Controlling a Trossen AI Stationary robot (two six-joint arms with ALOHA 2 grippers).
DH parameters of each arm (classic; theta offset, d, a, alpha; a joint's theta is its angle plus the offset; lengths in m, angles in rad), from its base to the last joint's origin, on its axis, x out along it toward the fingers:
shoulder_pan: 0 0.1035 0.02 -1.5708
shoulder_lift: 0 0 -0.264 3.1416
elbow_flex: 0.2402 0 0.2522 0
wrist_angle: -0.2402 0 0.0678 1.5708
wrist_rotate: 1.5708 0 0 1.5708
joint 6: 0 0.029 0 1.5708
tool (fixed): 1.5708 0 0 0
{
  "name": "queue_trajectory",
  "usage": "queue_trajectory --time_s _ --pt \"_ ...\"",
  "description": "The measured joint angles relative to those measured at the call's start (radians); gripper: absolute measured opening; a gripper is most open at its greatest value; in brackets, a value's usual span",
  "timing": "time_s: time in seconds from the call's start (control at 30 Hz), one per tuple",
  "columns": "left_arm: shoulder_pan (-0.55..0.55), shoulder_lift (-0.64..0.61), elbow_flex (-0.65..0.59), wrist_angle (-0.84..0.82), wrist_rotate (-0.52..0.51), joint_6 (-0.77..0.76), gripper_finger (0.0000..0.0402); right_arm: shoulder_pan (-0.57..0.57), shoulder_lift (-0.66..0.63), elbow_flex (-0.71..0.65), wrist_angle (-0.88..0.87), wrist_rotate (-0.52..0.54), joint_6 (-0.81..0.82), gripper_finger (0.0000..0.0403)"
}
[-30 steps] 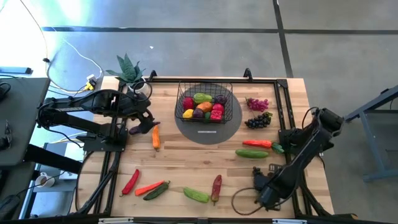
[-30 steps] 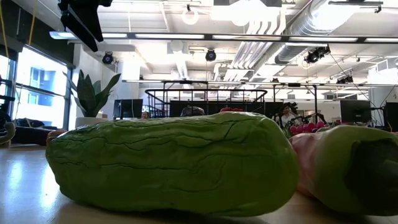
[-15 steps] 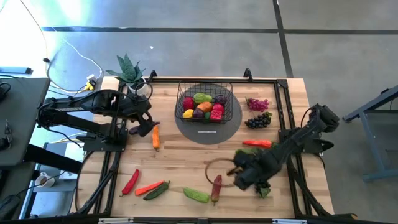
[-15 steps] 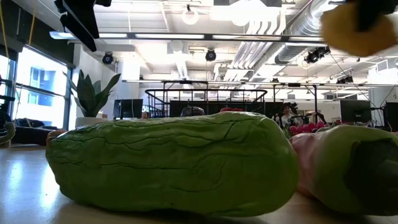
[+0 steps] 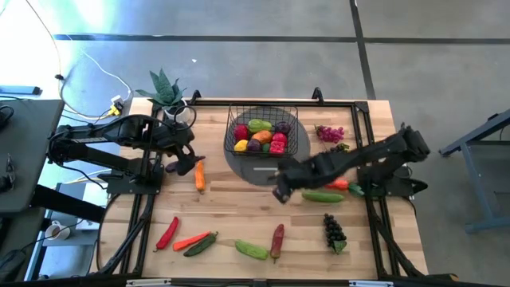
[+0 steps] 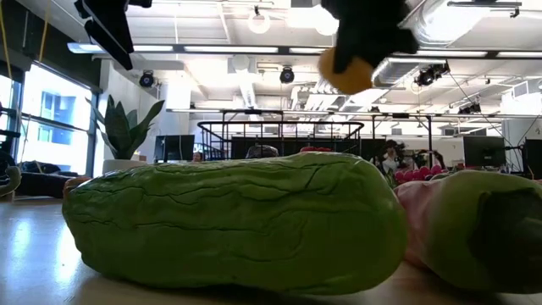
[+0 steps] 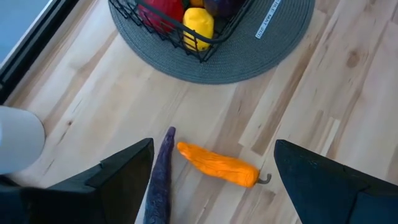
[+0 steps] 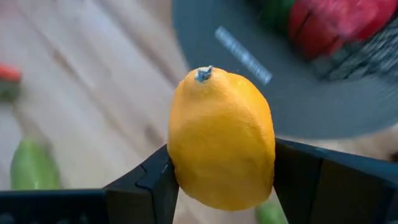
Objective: Build produce basket
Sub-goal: Put the lemon into the wire basket
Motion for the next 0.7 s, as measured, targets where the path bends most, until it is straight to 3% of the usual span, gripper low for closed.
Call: queue_trajectory --time_s 0.27,0.57,0.7 --pt "0.000 0.000 0.000 0.000 0.000 0.024 0.0323 -0.194 0.000 0.000 0.091 -0.009 -0.121 0.0183" --pt "0.000 0.000 0.000 0.000 -0.005 -0.009 0.0323 -0.380 0.000 0.000 0.119 -0.012 -0.369 0.0186" --pt "0.000 0.000 0.000 0.000 -0.006 -0.010 0.0323 -0.471 0.000 0.000 0.119 -0.080 -0.474 0.0189"
